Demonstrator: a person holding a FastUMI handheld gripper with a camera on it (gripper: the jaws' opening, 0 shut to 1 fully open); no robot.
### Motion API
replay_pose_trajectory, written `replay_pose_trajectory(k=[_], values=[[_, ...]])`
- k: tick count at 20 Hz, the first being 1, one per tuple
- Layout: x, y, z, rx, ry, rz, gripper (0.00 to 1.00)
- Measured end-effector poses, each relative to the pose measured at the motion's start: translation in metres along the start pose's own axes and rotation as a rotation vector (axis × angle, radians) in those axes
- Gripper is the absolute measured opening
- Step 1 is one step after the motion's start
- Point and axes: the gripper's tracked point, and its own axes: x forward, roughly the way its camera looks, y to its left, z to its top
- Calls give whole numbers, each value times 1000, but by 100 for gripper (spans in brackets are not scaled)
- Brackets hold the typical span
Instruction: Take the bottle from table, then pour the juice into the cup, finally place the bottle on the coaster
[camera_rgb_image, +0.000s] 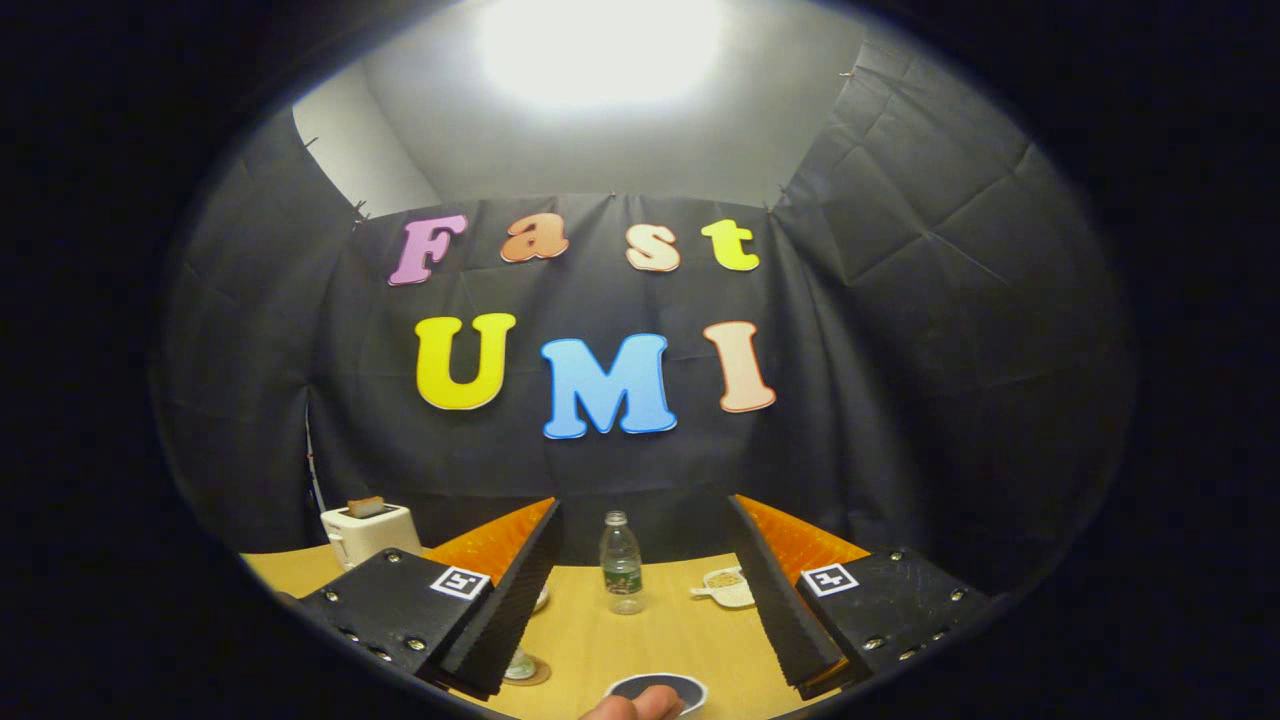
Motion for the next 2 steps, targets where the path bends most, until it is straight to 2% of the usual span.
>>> replay_pose_trajectory(k=[2], values=[[3,-29,1,9,-9,-34,98]])
